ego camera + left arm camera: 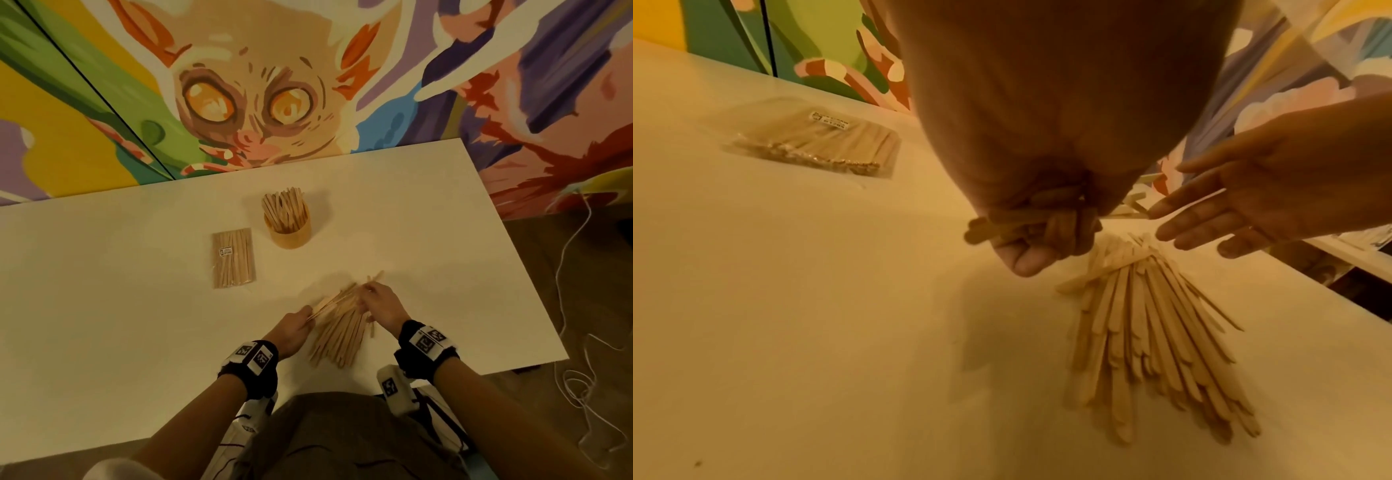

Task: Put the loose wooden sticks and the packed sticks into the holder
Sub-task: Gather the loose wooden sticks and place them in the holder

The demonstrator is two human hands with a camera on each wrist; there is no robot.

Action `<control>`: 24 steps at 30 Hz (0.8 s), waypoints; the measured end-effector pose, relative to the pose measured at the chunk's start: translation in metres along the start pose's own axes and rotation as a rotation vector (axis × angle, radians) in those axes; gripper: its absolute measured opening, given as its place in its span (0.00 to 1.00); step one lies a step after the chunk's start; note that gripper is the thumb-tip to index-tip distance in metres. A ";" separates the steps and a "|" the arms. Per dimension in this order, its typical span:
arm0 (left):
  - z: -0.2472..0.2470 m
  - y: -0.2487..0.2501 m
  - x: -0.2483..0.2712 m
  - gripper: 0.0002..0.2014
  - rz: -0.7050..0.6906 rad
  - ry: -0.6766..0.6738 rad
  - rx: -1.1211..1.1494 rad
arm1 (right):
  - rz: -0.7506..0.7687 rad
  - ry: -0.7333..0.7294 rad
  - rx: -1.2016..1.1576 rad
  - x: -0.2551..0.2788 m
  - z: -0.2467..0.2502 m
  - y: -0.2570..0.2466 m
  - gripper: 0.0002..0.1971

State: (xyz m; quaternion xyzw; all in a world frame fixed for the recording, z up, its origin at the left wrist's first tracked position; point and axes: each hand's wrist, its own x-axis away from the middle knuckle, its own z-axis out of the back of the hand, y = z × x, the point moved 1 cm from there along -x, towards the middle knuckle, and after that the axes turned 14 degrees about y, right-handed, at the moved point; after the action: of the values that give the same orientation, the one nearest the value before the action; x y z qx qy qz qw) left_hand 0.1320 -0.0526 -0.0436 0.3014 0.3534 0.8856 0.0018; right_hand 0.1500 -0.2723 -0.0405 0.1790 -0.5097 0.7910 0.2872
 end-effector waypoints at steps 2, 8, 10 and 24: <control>0.001 0.001 0.005 0.05 -0.013 0.001 0.023 | -0.042 0.005 -0.052 -0.001 -0.005 -0.008 0.18; 0.004 0.002 0.013 0.05 -0.046 -0.031 0.058 | -0.193 -0.094 -0.219 -0.001 -0.014 -0.022 0.21; 0.004 0.004 0.014 0.06 -0.049 -0.032 0.058 | -0.167 -0.148 -0.193 0.002 -0.017 -0.026 0.20; 0.013 0.001 0.001 0.20 -0.071 0.061 -0.057 | 0.130 -0.265 0.002 0.008 -0.036 -0.042 0.09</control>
State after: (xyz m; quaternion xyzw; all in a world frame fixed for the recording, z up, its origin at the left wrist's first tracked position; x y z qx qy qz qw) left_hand 0.1382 -0.0450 -0.0352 0.2613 0.3386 0.9034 0.0309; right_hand 0.1706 -0.2244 -0.0212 0.2488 -0.5530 0.7779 0.1651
